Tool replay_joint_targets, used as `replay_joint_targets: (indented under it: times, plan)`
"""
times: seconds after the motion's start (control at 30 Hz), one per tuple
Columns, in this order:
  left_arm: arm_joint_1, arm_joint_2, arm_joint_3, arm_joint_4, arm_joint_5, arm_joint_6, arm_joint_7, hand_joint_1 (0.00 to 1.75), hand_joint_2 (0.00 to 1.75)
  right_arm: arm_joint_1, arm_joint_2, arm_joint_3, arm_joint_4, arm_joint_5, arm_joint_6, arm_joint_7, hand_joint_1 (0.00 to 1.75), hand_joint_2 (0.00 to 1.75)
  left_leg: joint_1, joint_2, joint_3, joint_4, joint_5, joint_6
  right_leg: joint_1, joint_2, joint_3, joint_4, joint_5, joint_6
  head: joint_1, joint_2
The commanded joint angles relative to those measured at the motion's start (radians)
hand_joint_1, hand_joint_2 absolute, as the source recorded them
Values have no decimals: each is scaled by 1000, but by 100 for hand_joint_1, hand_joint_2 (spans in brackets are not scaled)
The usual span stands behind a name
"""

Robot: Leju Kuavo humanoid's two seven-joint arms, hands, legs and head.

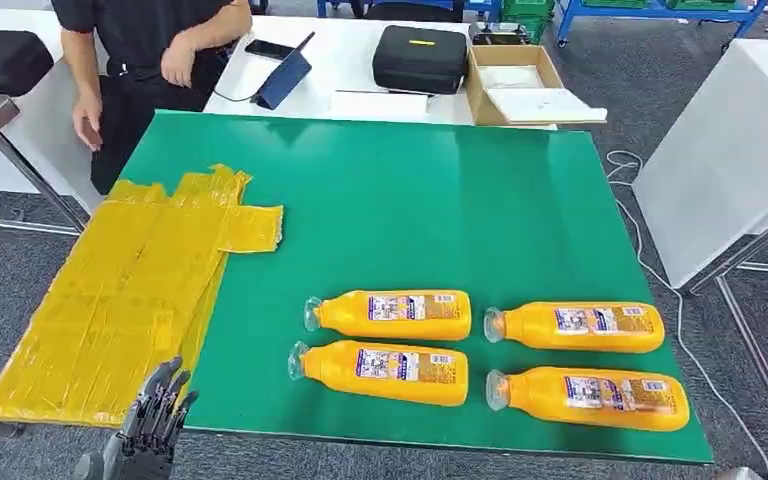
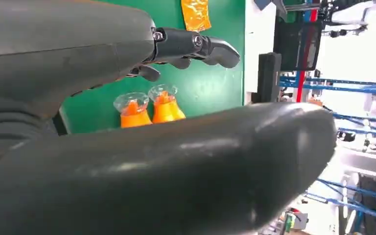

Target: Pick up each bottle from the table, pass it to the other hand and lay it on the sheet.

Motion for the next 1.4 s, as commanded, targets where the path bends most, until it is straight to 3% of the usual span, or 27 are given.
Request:
replay_joint_targets:
  times: [0.03,0.17,0.5,0.83,1.1,1.17,1.4]
  plan:
    - [11,37,0,24,38,18,19,0,0,-251,-151,382,321,-32,6,55,0,175,3,4,6,-2,-1,-5,3,3,2,-4,1,-2,0,0]
    - [-3,32,11,33,44,4,32,0,0,-284,-179,461,343,-29,60,94,0,175,3,2,4,-2,0,-5,2,2,-5,-4,1,-3,0,0]
    - [-10,37,12,37,51,3,40,0,0,-287,-200,476,339,-24,95,128,0,175,2,0,5,-1,0,-4,1,0,4,-3,-1,-2,0,0]
    - [-38,41,13,50,67,5,56,0,0,-319,-185,504,332,39,159,144,0,175,2,-1,3,-1,0,-5,1,-1,-6,-2,0,-2,0,0]
    - [-41,39,10,39,77,19,71,0,0,-344,-161,473,326,169,222,168,0,175,2,0,3,-1,-1,-6,2,0,-5,-3,0,-2,0,0]
    - [-48,30,17,38,80,14,81,0,0,-356,-145,461,344,204,239,164,0,175,2,0,3,-2,0,-6,2,0,2,-3,0,-2,0,0]
    - [-57,22,25,46,81,12,91,0,0,-382,-114,460,381,250,234,159,0,175,2,-1,4,-1,1,-4,1,-1,2,-2,0,-2,0,0]
